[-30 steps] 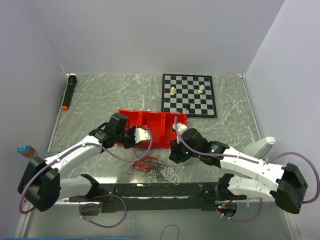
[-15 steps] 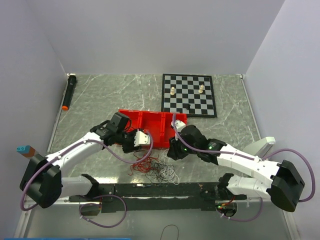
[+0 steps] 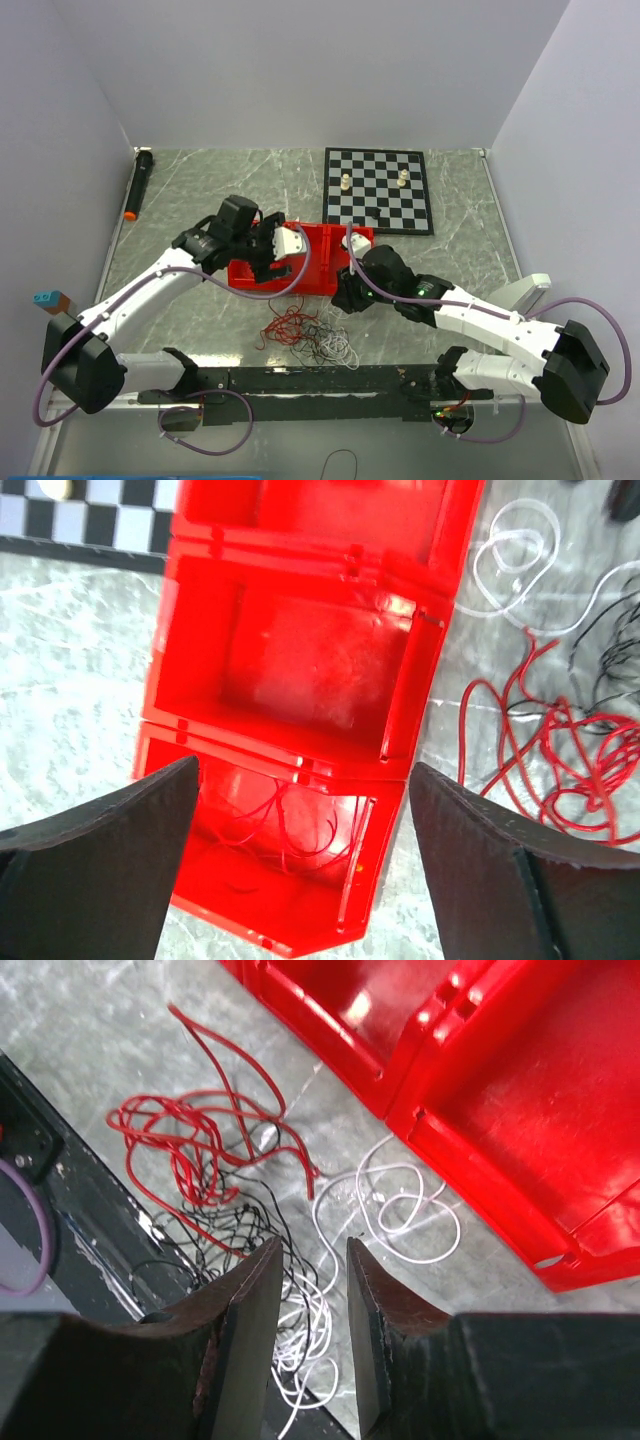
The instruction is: Untangle the cables
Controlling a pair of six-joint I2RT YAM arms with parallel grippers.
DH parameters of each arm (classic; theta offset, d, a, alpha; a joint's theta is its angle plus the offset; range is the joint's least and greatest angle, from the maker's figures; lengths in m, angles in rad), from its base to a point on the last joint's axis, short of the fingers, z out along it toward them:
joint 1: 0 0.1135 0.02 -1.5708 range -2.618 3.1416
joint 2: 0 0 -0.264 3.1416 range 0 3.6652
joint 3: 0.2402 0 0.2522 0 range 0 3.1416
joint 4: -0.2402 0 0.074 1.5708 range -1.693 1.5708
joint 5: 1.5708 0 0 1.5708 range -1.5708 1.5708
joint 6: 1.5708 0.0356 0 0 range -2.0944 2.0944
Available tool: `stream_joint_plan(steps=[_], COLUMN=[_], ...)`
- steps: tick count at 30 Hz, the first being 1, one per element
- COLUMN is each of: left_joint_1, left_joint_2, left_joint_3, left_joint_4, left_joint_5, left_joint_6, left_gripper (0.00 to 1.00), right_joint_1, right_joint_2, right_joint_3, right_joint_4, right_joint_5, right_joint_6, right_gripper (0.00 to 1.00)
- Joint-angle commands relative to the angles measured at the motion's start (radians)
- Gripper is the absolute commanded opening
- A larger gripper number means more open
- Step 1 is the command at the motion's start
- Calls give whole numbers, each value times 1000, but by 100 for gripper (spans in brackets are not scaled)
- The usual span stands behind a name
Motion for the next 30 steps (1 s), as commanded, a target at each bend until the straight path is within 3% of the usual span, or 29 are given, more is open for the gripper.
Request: stream_joint_plan(steps=[1,7,19,30], left_joint_1=[1,1,3,-3], left_joint_2=[0,-9,-45,35], left_joint_3=[106,125,16,-14], left_joint_4=[-131,-227,-193,-130], left_joint_5=[62,94,153,169], left_joint_6=[-56,-18,-47,-53], left_gripper=[92,98,99,99], right_joint_1=[-8,-8,-8,-6], right_joint_2=[-18,-30,-50,-50], right_joint_3=[61,73,33,7], right_joint_4=[28,22,40,64], right_joint_5=[19,20,27,10], right_joint_6=[-1,6,40,43], right_gripper=[39,39,39,39])
